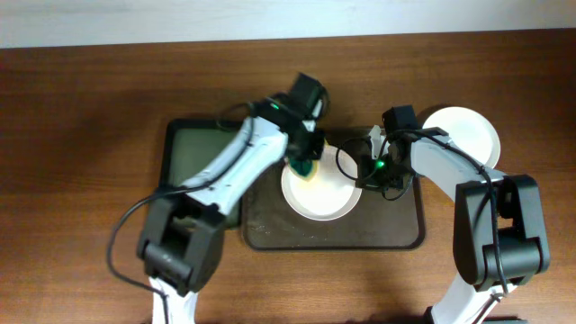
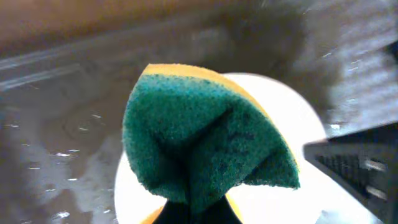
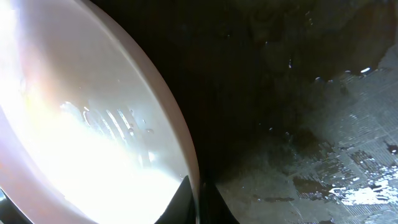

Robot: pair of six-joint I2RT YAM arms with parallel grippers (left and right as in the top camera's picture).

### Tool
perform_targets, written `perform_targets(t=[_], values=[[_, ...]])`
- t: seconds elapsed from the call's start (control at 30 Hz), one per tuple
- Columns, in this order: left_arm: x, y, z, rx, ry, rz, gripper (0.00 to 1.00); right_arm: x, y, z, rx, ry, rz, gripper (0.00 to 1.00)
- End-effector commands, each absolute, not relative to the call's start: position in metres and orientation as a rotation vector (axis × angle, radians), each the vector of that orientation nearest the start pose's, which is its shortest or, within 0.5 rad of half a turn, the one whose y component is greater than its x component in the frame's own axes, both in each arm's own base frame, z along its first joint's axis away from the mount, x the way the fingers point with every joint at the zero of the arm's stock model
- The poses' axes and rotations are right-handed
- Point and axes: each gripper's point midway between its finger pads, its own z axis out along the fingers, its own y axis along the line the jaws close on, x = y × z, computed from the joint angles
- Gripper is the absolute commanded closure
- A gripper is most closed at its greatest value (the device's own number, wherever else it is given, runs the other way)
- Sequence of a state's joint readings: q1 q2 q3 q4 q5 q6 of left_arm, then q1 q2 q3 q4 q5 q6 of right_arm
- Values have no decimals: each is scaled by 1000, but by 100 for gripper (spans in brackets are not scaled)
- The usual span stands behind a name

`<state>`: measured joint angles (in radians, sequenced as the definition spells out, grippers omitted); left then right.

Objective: Clean dirty plates on tray and stack at the side
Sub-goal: 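Scrub the second white plate with the sponge while the right gripper holds it, then lower the sponge into the black water tray and open the left gripper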

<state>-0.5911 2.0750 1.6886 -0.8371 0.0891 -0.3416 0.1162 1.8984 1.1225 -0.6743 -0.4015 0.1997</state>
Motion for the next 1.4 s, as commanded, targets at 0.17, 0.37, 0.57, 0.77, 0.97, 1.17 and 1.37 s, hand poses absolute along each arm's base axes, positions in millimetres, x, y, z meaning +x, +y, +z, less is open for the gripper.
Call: perform_targets(t=[0.17,0.37,0.57,0.77,0.97,1.17,1.37], values=[[375,-279,-23,299,2937,-112,100,334,114,0,69,3032,656,95],[318,-344,-3,478,3085,-819,100,335,114,0,69,3031,656,96],[356,-309,72,371,3028,-829,100,334,114,0,69,3032,656,92],[408,-212,160,124,2832,-472,100,333,114,0,71,3039,656,91],[405,-97,166,-73,2819,198,100,333,113,0,72,3039,656,91],[390,-81,95,-83,2878,284,100,331,113,0,74,3047,655,87],[373,-51,37,-233,2902,304,100,331,112,-1,74,3048,644,87]])
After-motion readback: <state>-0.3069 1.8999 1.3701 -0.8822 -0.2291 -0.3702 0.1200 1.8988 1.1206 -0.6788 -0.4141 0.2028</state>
